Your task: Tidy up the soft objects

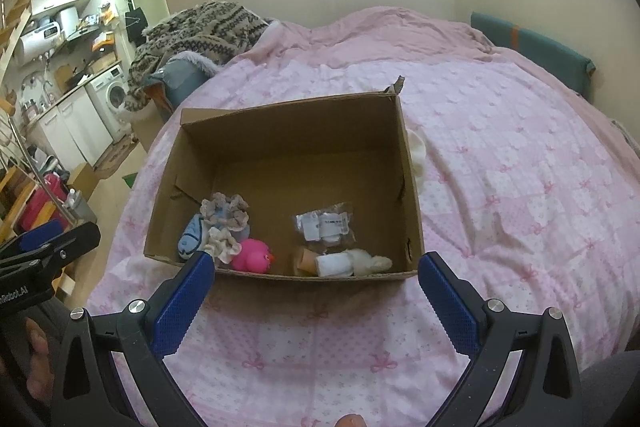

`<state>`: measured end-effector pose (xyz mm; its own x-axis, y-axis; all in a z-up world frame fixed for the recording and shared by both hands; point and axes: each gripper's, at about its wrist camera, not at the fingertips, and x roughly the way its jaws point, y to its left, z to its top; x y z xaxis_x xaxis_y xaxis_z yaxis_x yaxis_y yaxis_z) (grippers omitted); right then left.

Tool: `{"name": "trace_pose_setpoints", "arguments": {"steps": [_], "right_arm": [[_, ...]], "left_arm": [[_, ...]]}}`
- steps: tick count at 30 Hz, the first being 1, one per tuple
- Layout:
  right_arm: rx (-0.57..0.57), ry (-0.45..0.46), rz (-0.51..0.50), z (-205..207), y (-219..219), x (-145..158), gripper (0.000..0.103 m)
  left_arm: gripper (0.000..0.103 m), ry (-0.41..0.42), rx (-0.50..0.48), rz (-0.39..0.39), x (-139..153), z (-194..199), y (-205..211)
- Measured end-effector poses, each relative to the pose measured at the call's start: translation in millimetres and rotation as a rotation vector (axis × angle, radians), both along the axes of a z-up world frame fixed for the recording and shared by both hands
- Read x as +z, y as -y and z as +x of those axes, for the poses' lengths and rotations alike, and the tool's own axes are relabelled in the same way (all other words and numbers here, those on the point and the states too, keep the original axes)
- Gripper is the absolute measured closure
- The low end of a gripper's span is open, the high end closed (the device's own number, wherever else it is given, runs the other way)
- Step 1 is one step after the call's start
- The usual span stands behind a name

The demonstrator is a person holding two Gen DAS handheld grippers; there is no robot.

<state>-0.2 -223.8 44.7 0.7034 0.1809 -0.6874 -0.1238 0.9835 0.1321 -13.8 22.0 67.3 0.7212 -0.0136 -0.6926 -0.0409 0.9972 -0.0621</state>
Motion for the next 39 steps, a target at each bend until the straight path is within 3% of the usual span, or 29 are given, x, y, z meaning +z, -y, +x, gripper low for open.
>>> {"name": "trace_pose_setpoints", "arguments": {"steps": [39], "right_arm": [[0.004, -0.006, -0.005, 1.0, -0.9, -0.9, 0.000]], "left_arm": [[0.004, -0.009, -0.008, 0.000, -5.0, -0.5, 2.4]]}}
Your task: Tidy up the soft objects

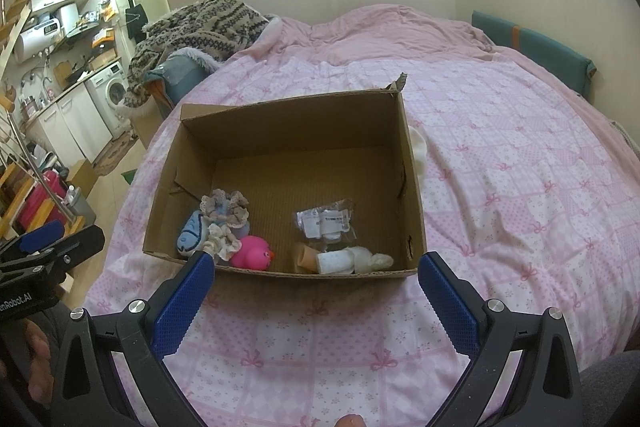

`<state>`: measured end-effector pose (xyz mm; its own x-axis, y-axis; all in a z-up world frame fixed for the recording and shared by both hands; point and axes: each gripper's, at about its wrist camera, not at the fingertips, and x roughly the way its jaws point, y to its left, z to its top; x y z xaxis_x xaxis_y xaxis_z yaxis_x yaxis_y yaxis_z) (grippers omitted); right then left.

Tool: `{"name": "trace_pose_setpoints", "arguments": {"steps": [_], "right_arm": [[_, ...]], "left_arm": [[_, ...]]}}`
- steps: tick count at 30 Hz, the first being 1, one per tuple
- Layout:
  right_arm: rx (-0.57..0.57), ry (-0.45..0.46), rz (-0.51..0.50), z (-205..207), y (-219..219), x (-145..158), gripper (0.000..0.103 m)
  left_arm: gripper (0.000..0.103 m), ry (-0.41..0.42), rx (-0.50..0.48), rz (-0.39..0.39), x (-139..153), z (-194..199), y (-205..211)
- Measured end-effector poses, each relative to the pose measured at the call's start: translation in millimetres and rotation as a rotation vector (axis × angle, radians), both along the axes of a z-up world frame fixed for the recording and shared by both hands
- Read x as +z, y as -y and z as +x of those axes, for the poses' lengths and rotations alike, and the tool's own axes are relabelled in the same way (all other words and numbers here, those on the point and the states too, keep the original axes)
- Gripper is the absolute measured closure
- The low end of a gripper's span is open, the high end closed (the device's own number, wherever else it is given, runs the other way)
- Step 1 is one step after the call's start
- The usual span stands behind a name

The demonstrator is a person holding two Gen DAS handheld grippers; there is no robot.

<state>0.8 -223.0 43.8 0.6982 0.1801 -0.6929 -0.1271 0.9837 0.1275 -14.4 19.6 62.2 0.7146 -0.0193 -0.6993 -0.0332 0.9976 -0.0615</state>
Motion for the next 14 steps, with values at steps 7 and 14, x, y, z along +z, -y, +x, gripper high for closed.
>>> {"name": "trace_pose_setpoints", "arguments": {"steps": [7, 14], "right_arm": [[0.001, 0.000, -0.001, 0.1, -0.2, -0.4, 0.000], [0.001, 0.000, 0.000, 0.1, -0.3, -0.3, 0.000]], "left_arm": [[0.004, 0.000, 0.000, 0.000, 0.0, -0.1, 0.1], [0.004, -0.007, -0.006, -0.018, -5.4, -1.7, -0.2]]}}
